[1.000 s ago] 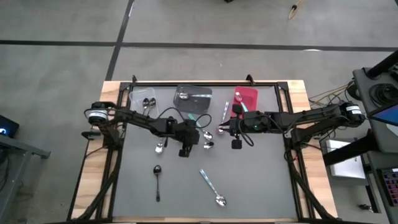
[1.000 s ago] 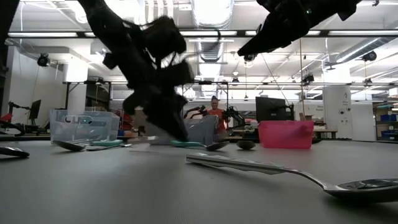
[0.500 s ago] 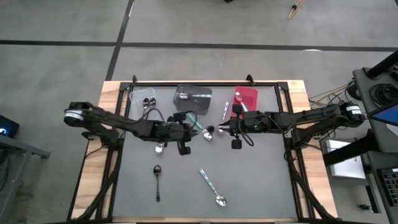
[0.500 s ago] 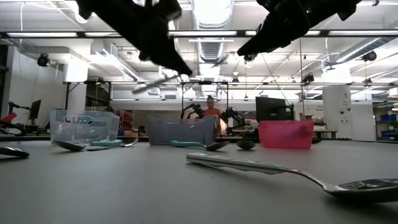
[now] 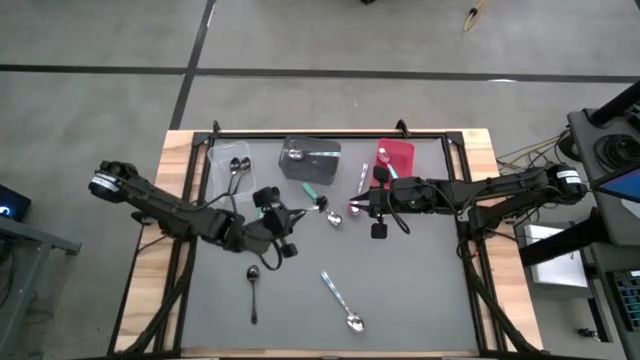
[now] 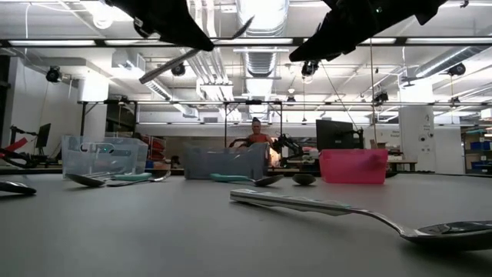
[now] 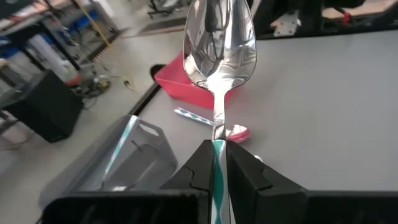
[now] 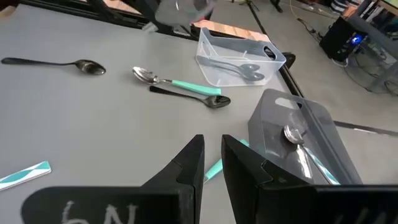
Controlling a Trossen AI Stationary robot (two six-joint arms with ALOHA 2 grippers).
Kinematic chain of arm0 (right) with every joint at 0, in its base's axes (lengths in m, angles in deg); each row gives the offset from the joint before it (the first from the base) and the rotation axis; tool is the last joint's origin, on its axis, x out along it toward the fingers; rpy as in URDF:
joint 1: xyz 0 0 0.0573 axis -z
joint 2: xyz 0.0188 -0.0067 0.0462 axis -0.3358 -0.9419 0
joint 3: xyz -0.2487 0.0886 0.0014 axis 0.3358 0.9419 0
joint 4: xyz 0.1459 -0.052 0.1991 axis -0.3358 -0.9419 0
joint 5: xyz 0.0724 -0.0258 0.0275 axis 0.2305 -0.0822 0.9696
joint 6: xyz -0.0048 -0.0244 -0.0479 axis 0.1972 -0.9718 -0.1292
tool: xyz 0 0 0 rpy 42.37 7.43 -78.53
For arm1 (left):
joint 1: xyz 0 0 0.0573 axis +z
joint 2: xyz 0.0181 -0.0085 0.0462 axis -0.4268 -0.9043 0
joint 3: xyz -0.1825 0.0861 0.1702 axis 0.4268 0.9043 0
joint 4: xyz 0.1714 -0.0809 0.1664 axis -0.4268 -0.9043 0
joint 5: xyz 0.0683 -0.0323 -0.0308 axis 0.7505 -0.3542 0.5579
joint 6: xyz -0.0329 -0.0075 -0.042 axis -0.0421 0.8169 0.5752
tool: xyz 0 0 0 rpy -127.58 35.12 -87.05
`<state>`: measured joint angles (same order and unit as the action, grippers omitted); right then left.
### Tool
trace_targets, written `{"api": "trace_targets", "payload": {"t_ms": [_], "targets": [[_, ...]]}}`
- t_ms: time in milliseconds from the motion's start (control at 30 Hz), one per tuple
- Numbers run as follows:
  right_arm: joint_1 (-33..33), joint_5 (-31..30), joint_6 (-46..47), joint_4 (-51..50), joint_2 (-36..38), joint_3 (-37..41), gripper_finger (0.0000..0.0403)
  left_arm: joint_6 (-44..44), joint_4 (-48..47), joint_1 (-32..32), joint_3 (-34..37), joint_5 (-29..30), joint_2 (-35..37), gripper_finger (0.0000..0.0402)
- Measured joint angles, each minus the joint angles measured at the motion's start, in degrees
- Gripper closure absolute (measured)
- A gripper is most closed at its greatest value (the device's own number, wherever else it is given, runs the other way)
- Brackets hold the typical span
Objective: Sort silverware by color (type)
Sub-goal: Put the middle blue patterned spoon into the black bin
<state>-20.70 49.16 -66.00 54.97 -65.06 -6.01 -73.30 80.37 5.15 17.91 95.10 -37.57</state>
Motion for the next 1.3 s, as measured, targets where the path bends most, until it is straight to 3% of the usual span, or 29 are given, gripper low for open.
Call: {"api": "trace_targets", "payload": {"t_ms": [300, 967, 1300], "targets": [[0.0, -0.01, -0.02, 1.07, 0.0, 0.0, 0.0355, 1.4, 0.21, -4.96, 0.09, 7.45, -0.01, 0.0391], [0.0, -0.01, -0.1, 1.39, 0.0, 0.0, 0.0355, 0.28, -1.14, -8.27, 0.09, 7.48, 1.47, 0.0389], [0.0, -0.03, 0.18, 4.77, -0.1, 0.0, 0.0355, -5.58, -7.66, -9.09, 0.09, 7.47, 10.45, 0.0389]]}}
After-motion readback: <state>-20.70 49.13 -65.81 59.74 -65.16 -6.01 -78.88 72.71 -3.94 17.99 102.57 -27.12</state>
